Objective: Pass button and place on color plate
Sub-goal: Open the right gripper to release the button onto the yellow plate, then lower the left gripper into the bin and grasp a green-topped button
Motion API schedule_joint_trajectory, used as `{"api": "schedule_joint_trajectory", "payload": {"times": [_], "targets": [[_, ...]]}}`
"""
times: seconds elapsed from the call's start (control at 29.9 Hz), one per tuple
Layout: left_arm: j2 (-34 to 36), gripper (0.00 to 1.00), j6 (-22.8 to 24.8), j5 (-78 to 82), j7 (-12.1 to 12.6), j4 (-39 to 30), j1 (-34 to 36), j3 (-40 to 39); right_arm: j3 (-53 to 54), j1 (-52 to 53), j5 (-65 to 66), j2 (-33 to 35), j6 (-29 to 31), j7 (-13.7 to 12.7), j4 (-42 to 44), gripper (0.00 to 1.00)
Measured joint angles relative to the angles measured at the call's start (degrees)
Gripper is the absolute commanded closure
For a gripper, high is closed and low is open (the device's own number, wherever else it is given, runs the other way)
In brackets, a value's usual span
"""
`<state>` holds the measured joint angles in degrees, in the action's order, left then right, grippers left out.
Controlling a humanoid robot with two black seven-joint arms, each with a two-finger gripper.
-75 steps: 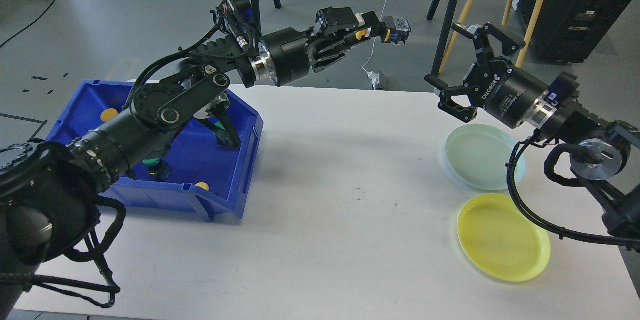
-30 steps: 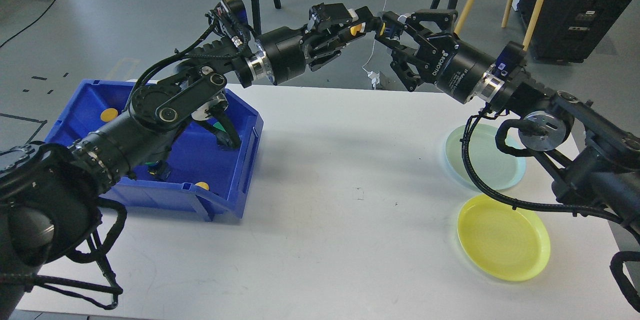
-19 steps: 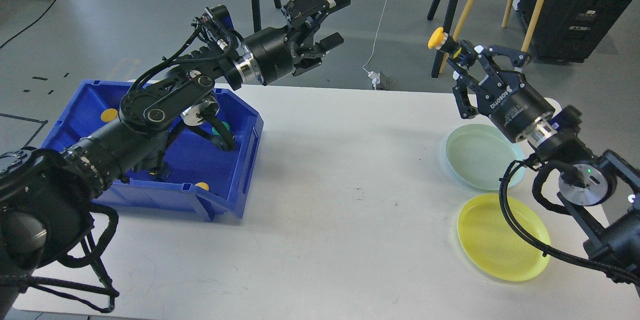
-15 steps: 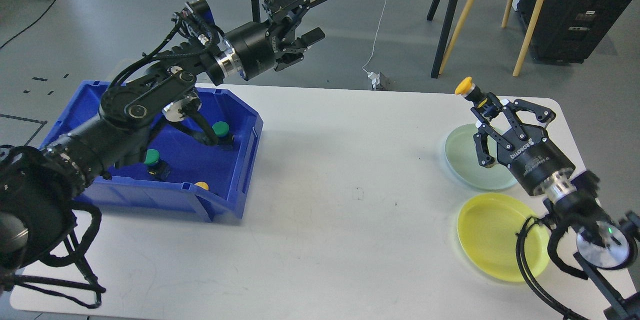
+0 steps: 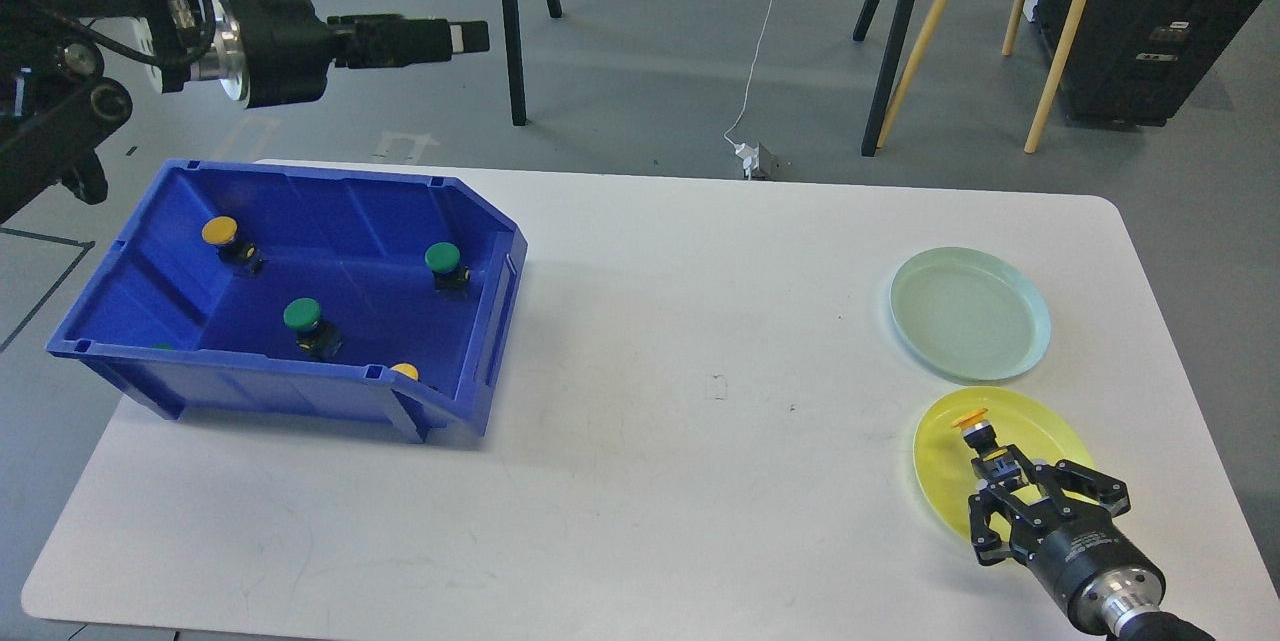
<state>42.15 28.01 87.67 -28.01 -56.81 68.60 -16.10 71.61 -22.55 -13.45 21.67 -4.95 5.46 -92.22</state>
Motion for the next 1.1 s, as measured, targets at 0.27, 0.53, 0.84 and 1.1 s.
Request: {"api": "schedule_joint_trajectory", "payload": {"times": [0.27,0.53,0.84,1.1], "targets": [[1.5,0.01,0.0,24.6,0.0,-0.1,0.0,7.9,1.5,-0.9,-0.1,-0.3,6.7,0.1,-0.7,0.0],[3.1,0.01,0.0,26.8,0.0,3.3,-0.5,18.6,12.9,6.3,-0.1,0.8,13.1,-0.2,-0.6,0.0],[0.2,0.01,0.0,26.0,0.0,7.8,-3.4,22.0,13.2,15.3,0.0,6.4,12.9,-0.3,3.6,0.0],[-6.4,0.02,0.0,24.3,0.0,17.1,-7.4,21.8,11.7,21.4,0.0,10.9,12.9,-0.3,7.2,0.0]]}}
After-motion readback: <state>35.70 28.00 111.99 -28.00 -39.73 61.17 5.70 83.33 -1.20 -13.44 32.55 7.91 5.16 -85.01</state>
